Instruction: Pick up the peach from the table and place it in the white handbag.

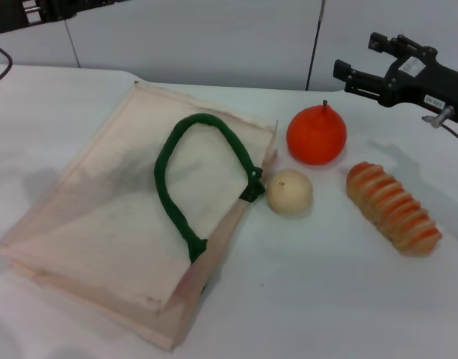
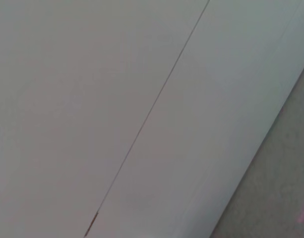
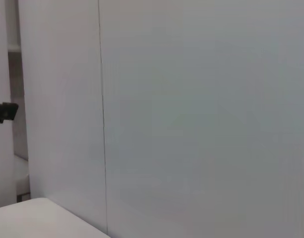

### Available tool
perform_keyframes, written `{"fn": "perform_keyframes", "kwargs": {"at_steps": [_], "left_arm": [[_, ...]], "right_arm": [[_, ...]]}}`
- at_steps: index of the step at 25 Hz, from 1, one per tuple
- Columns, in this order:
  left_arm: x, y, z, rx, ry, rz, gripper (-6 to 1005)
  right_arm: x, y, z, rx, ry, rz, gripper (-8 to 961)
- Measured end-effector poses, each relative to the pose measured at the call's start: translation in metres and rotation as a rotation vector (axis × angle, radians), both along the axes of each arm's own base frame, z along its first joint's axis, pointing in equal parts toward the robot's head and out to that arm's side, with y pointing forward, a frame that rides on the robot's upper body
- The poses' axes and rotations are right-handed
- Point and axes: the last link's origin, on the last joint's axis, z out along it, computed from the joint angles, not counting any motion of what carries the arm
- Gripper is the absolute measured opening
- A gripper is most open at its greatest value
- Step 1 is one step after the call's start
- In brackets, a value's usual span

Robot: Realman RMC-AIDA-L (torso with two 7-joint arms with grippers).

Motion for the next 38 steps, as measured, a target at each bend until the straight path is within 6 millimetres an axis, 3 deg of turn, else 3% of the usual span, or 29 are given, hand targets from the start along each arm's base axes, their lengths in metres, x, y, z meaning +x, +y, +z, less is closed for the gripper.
{"fn": "perform_keyframes", "kwargs": {"at_steps": [6,15,25,38], "left_arm": [[0.003,0.007,-0.012,0.109,-0.056,-0.011,612],[-0.015,-0.003,-0.049,0.497,0.022,-0.136,770],[-0.040,-0.026,-0.079,0.886,0.064,-0.104,695],[-0.048,-0.024,-0.081,0.958,-0.044,0.080,692]], "right_arm": [[0.007,0.002,-0.001,0.023,-0.013,-0.039,897],[0.008,-0.001,-0.008,0.117,0.017,-0.020,897],[0.022,-0.006,-0.008,0.226,0.042,-0.076,897],[0.051,-0.020,0.002,0.454,0.153,-0.232,897]]}}
